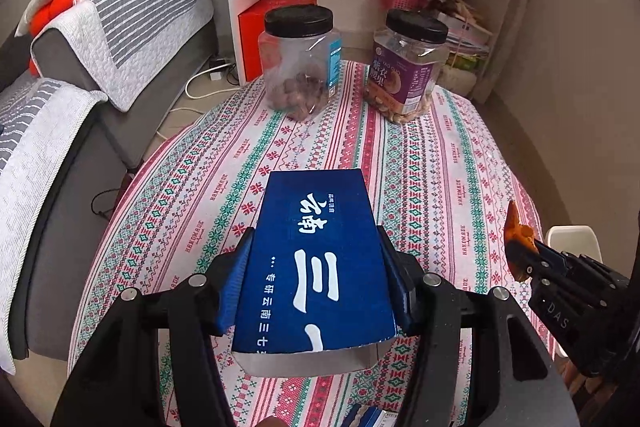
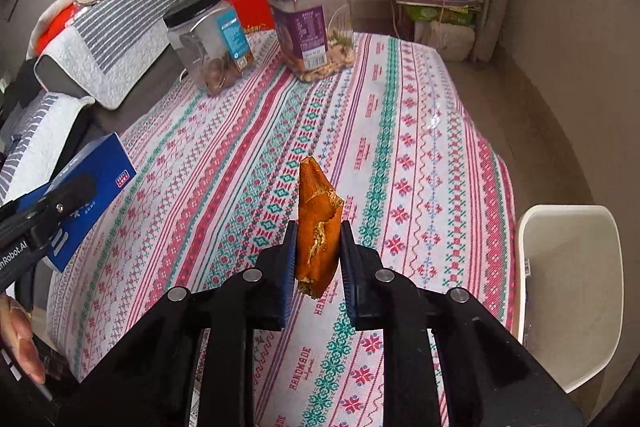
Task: Collect trash
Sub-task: 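Carry the orange wrapper into the bin and open the right gripper while the left carries the blue box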
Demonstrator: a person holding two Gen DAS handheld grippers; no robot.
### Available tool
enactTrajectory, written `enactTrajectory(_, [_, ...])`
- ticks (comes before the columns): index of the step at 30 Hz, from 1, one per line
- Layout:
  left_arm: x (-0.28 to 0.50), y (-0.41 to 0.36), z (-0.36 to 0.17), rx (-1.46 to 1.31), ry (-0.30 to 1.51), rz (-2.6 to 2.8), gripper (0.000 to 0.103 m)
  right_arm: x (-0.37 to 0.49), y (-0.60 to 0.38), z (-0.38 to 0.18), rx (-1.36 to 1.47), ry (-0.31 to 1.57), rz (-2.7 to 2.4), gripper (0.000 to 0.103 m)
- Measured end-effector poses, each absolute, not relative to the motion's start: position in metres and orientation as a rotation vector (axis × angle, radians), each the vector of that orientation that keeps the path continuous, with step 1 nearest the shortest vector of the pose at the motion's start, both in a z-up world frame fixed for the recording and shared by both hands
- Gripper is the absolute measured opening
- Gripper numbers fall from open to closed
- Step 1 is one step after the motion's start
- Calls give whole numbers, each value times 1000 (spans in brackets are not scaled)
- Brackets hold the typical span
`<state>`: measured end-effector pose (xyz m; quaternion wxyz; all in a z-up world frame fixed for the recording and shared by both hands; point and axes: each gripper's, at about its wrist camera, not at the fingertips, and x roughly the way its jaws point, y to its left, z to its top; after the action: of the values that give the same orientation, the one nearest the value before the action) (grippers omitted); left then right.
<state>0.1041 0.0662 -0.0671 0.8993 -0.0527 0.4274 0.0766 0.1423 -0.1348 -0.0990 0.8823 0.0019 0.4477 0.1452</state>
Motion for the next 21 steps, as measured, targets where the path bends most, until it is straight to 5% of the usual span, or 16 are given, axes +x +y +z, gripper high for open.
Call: enactTrajectory(21, [91, -13, -50, 10, 772, 48, 57, 120, -225, -52, -3, 757, 129, 19])
